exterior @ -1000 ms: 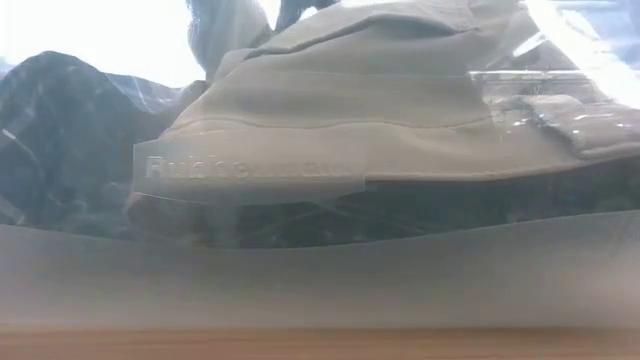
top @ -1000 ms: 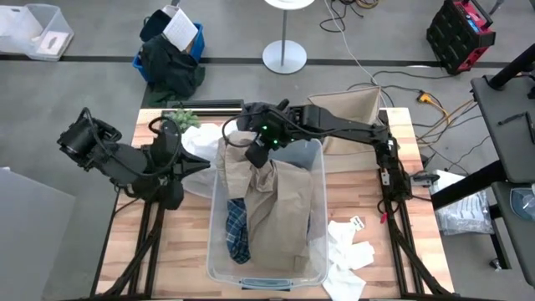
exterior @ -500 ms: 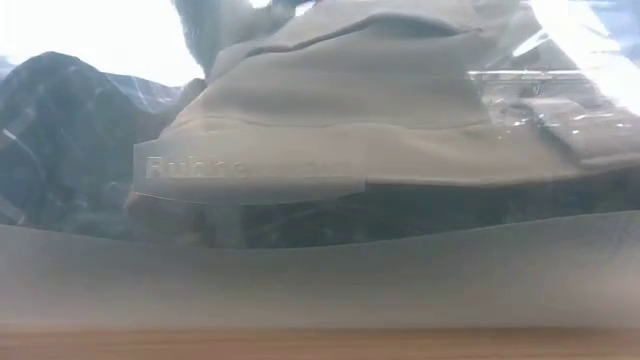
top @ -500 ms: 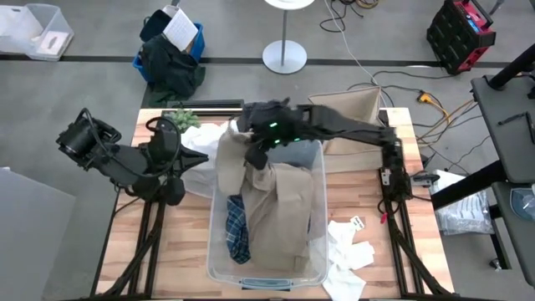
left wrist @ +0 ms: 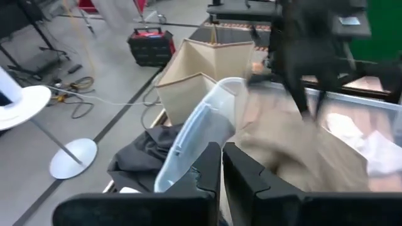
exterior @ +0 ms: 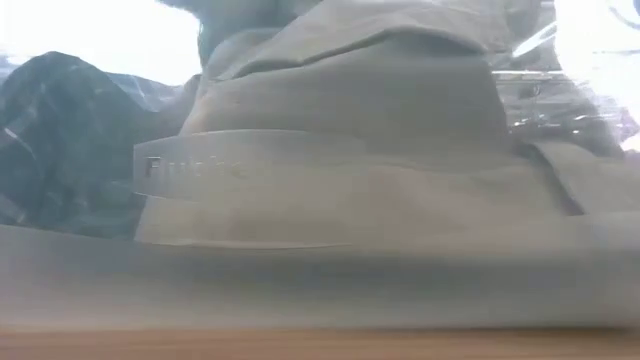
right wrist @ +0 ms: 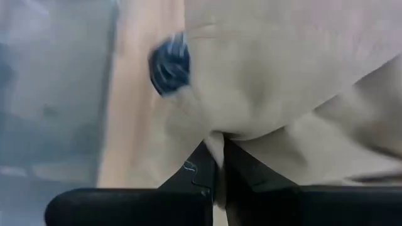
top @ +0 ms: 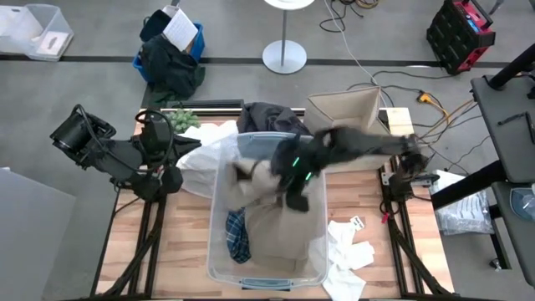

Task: Sort clothes
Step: Put the brown shorts into the transparent bin, then put the white polo shirt into the brown laundry organizer

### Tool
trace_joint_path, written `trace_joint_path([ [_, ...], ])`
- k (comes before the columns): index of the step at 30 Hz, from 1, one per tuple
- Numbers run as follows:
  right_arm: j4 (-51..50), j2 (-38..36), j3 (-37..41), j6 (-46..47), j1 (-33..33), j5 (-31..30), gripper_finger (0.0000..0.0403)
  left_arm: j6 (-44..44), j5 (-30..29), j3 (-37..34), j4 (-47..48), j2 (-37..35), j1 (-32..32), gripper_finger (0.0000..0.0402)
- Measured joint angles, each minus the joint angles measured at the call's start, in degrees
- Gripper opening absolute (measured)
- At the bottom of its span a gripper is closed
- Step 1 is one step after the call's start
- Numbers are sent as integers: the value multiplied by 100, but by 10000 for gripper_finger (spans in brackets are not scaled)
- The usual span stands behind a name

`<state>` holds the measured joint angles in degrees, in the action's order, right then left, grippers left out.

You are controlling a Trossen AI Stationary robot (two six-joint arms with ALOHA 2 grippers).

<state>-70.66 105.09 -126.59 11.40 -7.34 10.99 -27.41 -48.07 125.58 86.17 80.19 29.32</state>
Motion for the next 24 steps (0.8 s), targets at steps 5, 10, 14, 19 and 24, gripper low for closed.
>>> trace_joint_path([
  [5,777,477,979,-270,-220,-793,9,-105,-48,-13,-21,43,-65,0],
  [10,825,894,1235,-155,-183,-1226,11,-320,68,-13,-35,130,-70,0],
  [14,578,612,870,-40,-209,-565,33,-496,169,-13,-59,236,-67,0],
  [19,212,138,433,160,-267,-464,101,-541,280,-13,-215,394,-129,0],
  [24,112,-495,346,232,-306,-516,190,-590,258,-9,-525,491,-257,0],
])
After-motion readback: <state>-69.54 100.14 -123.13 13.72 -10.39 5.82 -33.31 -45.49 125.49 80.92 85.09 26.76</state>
